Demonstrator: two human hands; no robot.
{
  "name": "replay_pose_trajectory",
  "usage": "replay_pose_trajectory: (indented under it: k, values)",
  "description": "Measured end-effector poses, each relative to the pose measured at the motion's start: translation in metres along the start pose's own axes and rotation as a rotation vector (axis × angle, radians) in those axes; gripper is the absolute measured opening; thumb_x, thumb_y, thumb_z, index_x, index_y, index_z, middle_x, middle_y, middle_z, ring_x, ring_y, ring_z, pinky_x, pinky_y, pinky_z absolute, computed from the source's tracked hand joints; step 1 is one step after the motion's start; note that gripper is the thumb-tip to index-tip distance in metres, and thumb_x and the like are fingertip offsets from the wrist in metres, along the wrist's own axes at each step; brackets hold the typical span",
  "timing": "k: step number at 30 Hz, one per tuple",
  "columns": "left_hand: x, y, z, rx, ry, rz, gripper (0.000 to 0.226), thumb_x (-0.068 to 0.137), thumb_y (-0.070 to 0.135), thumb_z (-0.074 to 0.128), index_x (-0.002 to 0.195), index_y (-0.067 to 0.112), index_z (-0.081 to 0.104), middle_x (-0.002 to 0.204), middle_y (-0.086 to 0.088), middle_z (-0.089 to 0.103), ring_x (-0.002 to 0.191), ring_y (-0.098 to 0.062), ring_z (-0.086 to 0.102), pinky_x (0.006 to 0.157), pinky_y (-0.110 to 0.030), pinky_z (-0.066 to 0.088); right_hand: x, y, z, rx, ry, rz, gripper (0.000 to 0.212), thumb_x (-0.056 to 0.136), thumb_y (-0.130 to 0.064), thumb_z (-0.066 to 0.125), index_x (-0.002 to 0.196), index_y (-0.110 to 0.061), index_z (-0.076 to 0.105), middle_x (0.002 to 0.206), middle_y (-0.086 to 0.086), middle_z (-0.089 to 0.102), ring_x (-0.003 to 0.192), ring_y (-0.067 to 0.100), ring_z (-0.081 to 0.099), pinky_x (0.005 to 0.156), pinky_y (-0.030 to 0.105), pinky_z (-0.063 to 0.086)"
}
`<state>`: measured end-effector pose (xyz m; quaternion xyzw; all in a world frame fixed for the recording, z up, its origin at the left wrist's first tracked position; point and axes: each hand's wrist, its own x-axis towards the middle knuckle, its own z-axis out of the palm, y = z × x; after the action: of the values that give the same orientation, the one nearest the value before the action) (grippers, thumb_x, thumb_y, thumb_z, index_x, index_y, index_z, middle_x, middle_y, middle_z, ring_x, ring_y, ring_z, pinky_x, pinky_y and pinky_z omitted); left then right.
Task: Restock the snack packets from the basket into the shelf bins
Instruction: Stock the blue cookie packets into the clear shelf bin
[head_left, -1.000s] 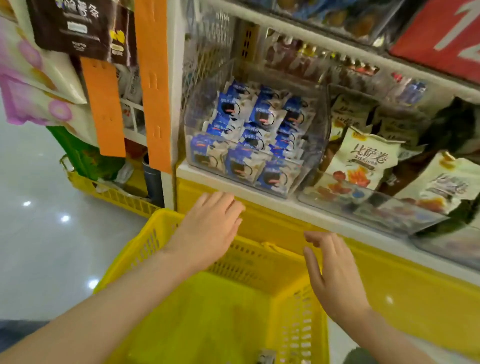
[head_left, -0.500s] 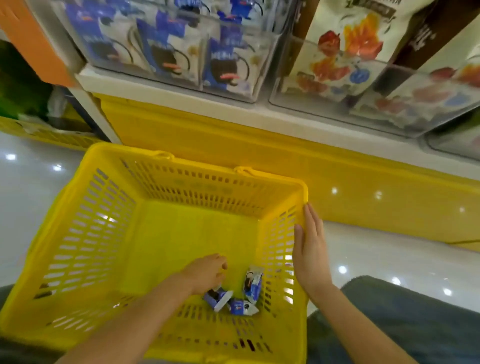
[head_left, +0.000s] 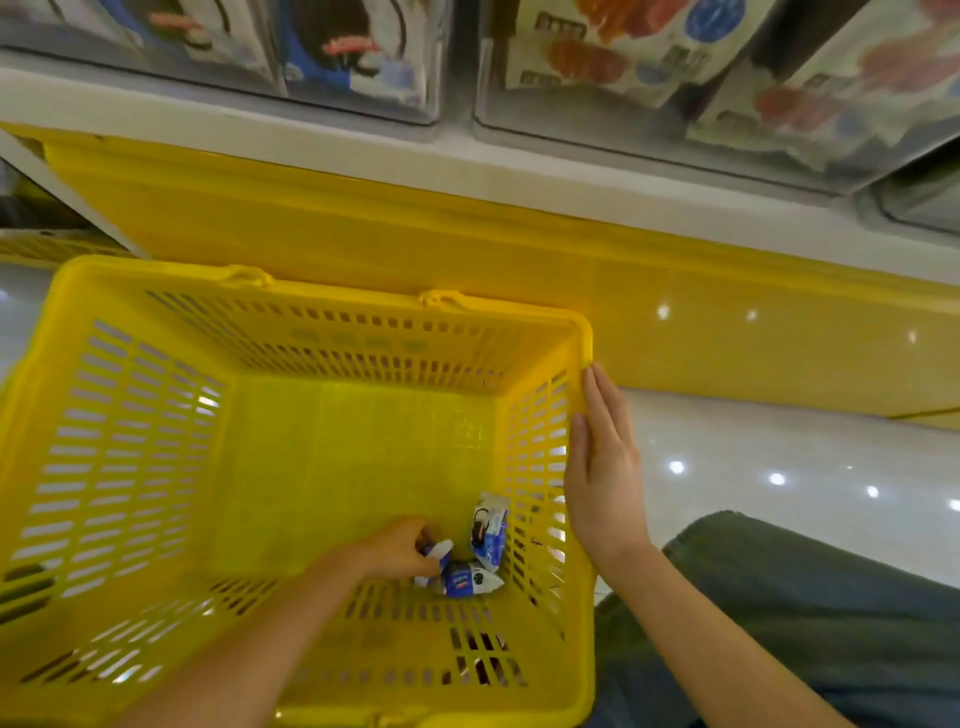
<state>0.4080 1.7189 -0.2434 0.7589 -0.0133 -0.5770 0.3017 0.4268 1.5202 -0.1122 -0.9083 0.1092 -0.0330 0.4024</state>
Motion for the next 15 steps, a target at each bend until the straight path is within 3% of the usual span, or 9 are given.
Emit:
replay_pose_trajectory:
  k: [2, 4, 6, 8, 10, 13, 15]
  values:
    - [-0.015, 0.013, -0.012, -0.238, 0.027, 0.032, 0.035, 0.091, 0.022, 0.058, 0.121, 0.014, 0.042, 0.116, -0.006, 0.05, 0.092, -0.016, 0.054, 0.063, -0.02, 0.048, -0.001, -0.001, 0.0, -0.08, 0.024, -0.015, 0.047, 0.099, -0.023, 0.035, 0.144, -0.011, 0.031, 0.147, 0.006, 0.035, 0.134, 0.018, 0.035, 0.108, 0.026, 0.029]
    - [-0.034, 0.032, -0.027, -0.468, 0.112, 0.105, 0.032, 0.094, 0.02, 0.052, 0.124, 0.014, 0.042, 0.115, -0.006, 0.053, 0.093, -0.015, 0.057, 0.063, -0.021, 0.05, -0.002, -0.005, -0.003, -0.107, 0.065, -0.048, 0.042, 0.098, -0.013, 0.043, 0.138, -0.002, 0.038, 0.137, 0.014, 0.045, 0.127, 0.023, 0.041, 0.104, 0.024, 0.029]
    - [-0.056, 0.056, -0.04, -0.662, 0.205, 0.212, 0.022, 0.095, 0.016, 0.047, 0.117, 0.015, 0.049, 0.113, -0.01, 0.06, 0.09, -0.016, 0.061, 0.066, -0.024, 0.053, -0.004, -0.01, -0.008, -0.082, 0.046, -0.127, 0.036, 0.096, -0.009, 0.046, 0.131, -0.002, 0.044, 0.126, 0.015, 0.053, 0.117, 0.018, 0.046, 0.098, 0.019, 0.031]
    - [-0.079, 0.082, -0.049, -0.789, 0.273, 0.336, 0.017, 0.096, 0.012, 0.044, 0.107, 0.018, 0.056, 0.106, -0.01, 0.065, 0.086, -0.016, 0.064, 0.068, -0.025, 0.054, -0.008, -0.017, -0.014, -0.028, -0.083, -0.186, 0.037, 0.097, -0.02, 0.043, 0.132, -0.009, 0.043, 0.126, 0.008, 0.053, 0.115, 0.005, 0.043, 0.095, 0.009, 0.03]
    - [-0.099, 0.106, -0.052, -0.818, 0.365, 0.441, 0.019, 0.095, 0.011, 0.045, 0.101, 0.021, 0.06, 0.101, -0.004, 0.067, 0.083, -0.012, 0.066, 0.07, -0.025, 0.055, -0.013, -0.026, -0.019, 0.057, -0.245, -0.158, 0.052, 0.096, -0.041, 0.036, 0.143, -0.021, 0.027, 0.138, -0.006, 0.041, 0.124, -0.003, 0.034, 0.099, 0.004, 0.024]
    - [-0.124, 0.131, -0.048, -0.902, 0.425, 0.538, 0.017, 0.095, 0.016, 0.047, 0.103, 0.017, 0.062, 0.098, -0.006, 0.07, 0.082, -0.011, 0.068, 0.07, -0.023, 0.056, -0.022, -0.038, -0.024, 0.092, -0.358, -0.189, 0.068, 0.087, -0.062, 0.032, 0.143, -0.037, 0.002, 0.144, -0.02, 0.022, 0.136, -0.003, 0.023, 0.108, 0.014, 0.024]
    - [-0.136, 0.142, -0.041, -0.93, 0.424, 0.572, 0.015, 0.095, 0.024, 0.048, 0.098, 0.02, 0.062, 0.093, -0.003, 0.07, 0.081, -0.011, 0.068, 0.067, -0.02, 0.055, -0.027, -0.044, -0.027, 0.09, -0.356, -0.285, 0.063, 0.089, -0.058, 0.038, 0.14, -0.041, 0.004, 0.141, -0.019, 0.024, 0.133, -0.002, 0.028, 0.107, 0.014, 0.028]
